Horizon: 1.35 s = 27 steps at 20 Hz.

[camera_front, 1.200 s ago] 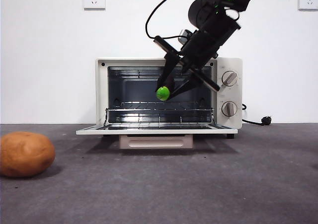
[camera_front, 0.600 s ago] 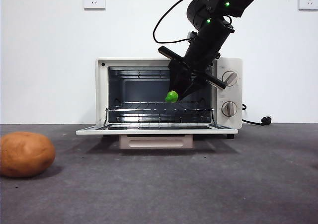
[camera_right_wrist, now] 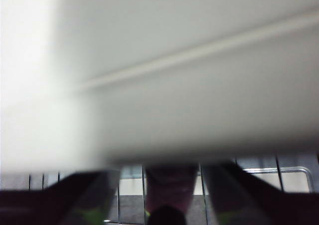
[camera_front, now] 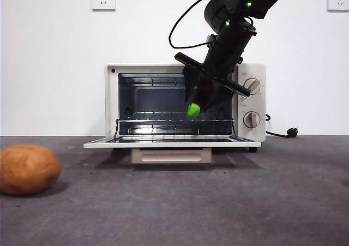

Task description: Take the eggplant from the table,put the eggplant in the oven

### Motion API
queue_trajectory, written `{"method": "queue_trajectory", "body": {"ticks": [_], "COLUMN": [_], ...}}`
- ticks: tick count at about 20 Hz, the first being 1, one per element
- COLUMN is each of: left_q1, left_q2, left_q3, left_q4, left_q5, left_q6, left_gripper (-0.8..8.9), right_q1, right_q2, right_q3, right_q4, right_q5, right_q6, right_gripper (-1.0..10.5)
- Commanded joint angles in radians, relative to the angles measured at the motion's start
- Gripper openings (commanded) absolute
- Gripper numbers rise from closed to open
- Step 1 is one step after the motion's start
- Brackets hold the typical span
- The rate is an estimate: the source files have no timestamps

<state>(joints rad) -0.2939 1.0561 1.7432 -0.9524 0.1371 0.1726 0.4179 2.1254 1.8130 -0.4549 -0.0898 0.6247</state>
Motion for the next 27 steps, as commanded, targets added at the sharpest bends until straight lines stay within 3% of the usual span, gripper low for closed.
{"method": "queue_trajectory", "body": {"ticks": [1,5,27], "left_q1": [-0.008,-0.023,-0.049], "left_q2": [-0.006,-0.006,-0.005], "left_q3": [0.002,0.002,0.002], "left_q4": [0.002,-0.002,-0.005], "left_q5": [0.0,0.0,0.0], "left_q6": [0.011,0.014,0.019], "left_gripper": [-0.05,-0.05,-0.05], "right_q1": [0.001,0.002,0.022], "right_q2": [0.019,0.019,-0.012], "right_q3": [0.002,0.002,0.003], "right_q4": [0.007,0.007,-0.092], "right_q5": [0.004,0.004,-0.015], "right_q6": [0.001,0.002,-0.002], "right_gripper": [3.6,4.2,4.2]}}
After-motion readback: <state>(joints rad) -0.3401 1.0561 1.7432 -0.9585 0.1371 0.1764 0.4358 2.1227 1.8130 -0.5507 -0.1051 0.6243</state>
